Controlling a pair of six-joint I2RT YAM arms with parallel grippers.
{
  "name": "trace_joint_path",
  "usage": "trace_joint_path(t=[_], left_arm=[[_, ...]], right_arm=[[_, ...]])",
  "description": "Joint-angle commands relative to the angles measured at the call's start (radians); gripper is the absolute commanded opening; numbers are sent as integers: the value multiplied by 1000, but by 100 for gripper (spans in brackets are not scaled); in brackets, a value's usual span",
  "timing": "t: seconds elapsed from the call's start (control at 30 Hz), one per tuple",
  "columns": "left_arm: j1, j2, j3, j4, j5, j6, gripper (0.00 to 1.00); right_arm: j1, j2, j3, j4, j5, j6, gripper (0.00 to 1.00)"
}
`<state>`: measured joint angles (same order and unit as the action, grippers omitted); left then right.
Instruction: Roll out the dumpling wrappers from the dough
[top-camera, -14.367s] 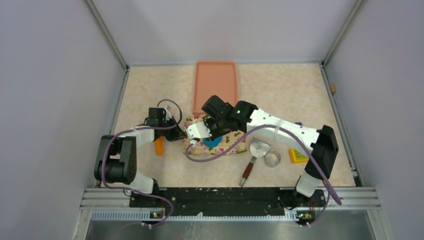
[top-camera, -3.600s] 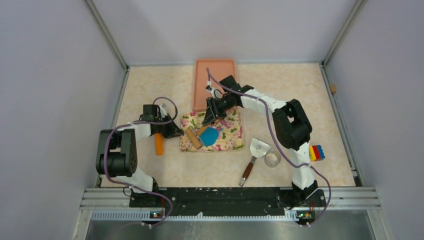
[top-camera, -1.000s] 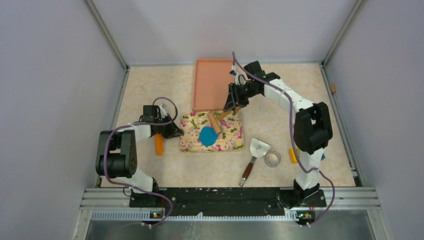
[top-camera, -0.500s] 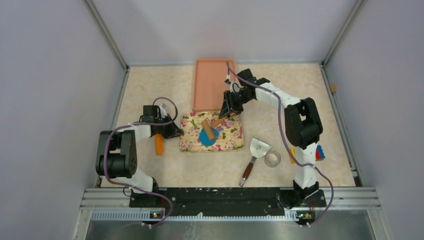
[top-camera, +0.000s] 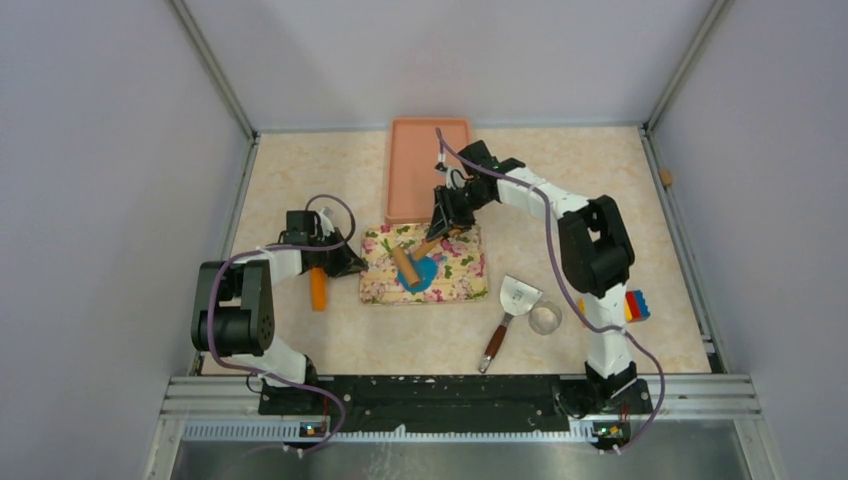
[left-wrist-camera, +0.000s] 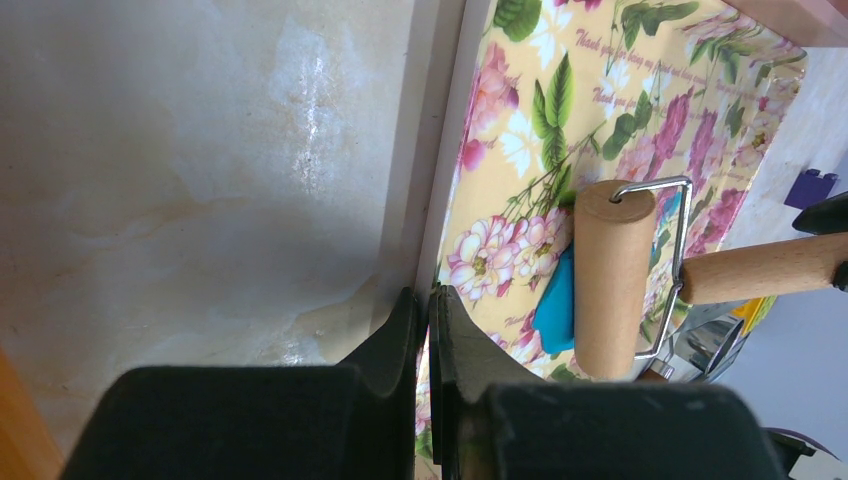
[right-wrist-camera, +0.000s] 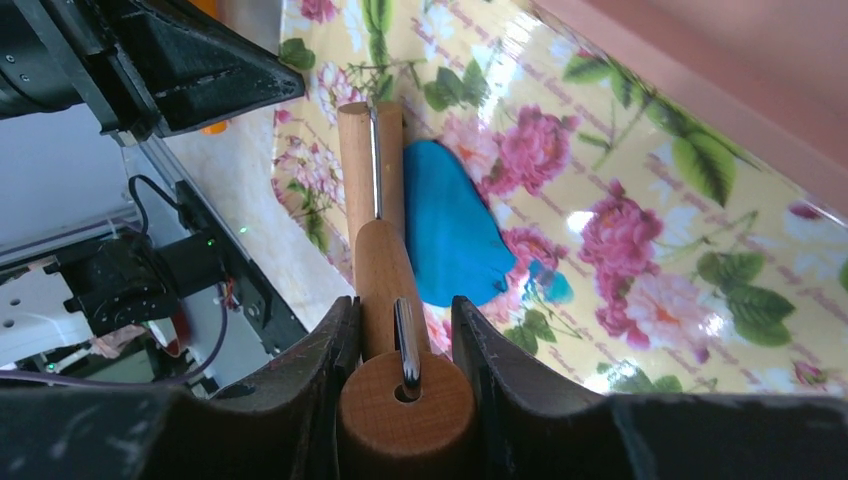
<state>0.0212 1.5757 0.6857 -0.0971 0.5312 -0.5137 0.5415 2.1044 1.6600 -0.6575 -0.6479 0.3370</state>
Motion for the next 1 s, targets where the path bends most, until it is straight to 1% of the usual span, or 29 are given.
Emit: trace_joint_path(t=[0.0,0.17,0.3,0.47,0.6,0.7,0.8,0.9,0.97], left_arm=[[15,-7,10,21,-28,-18,0],[15,-8,19,18,-28,-19,0],[15,-8,19,24,-31,-21,0],[15,-5,26,23,-27,-23,0],[15,-1,31,24,-22,-24,0],[15,1,29,28,-22,-26,0],[15,3,24,33,-22,-26,0],[15,2,23,36,-22,-28,0],[15,1,23,34,-22,-28,0]], right_arm=[[94,139,-9,-107,371,-134,0],[128,138,-6,-91,360,-130,0],[144,123,17,-75,319,-141,0],[148,82,120,-32,40,-178,0],[134,-19,181,-34,-65,-230,0],[112,-89,149,-43,-88,-235,0],[84,-138,64,-45,-105,-224,0],[50,-149,-16,-30,-94,-202,0],[30,-141,-40,-22,-72,-191,0]])
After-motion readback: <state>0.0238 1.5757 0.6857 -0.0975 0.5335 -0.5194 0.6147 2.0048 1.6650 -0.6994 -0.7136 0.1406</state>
